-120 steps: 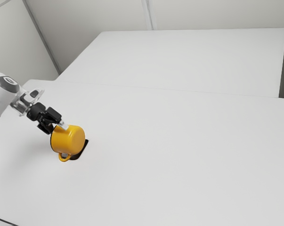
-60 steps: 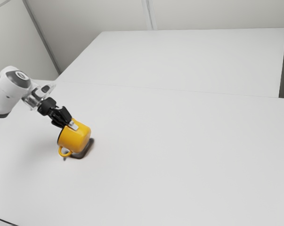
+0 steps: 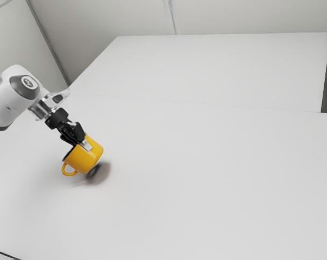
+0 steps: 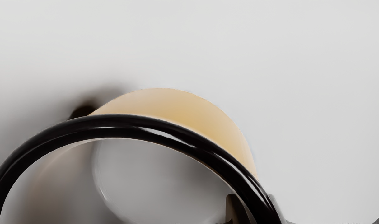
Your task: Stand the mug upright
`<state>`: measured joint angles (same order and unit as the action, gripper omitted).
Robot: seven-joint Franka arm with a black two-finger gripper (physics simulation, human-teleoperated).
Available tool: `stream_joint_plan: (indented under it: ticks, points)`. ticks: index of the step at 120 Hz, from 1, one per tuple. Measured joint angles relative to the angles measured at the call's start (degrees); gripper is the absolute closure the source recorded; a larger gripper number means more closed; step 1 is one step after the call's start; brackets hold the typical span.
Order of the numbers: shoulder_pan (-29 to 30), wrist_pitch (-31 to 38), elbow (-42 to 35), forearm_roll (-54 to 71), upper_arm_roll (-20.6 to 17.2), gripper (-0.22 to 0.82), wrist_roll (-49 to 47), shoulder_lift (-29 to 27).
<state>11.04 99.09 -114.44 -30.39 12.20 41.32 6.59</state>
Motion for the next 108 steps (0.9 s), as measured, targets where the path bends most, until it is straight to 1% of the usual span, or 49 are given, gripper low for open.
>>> stream_joint_plan:
  ticks: [18,31,45,60,71,80,94,108]
  points:
    - [-1.1,10.9,-7.5,10.8,-4.9,0.77,-2.8,-6.1]
    - [-3.3,18.4,-11.0,20.2,-7.1,0.77,-5.4,-7.8]
    - [-6.4,23.4,-12.1,27.9,-8.7,0.77,-9.0,-7.5]
    - [-10.3,26.3,-11.4,31.1,-9.1,0.77,-12.7,-5.1]
    - [-12.1,27.6,-10.9,32.1,-9.7,0.77,-15.2,-4.2]
    - [-12.4,28.1,-10.4,32.5,-9.9,0.77,-17.0,-3.6]
    - [-11.1,28.4,-9.1,32.9,-10.4,0.77,-19.6,-1.8]
    - [-12.9,28.6,-8.4,33.0,-10.9,0.77,-22.0,-0.1]
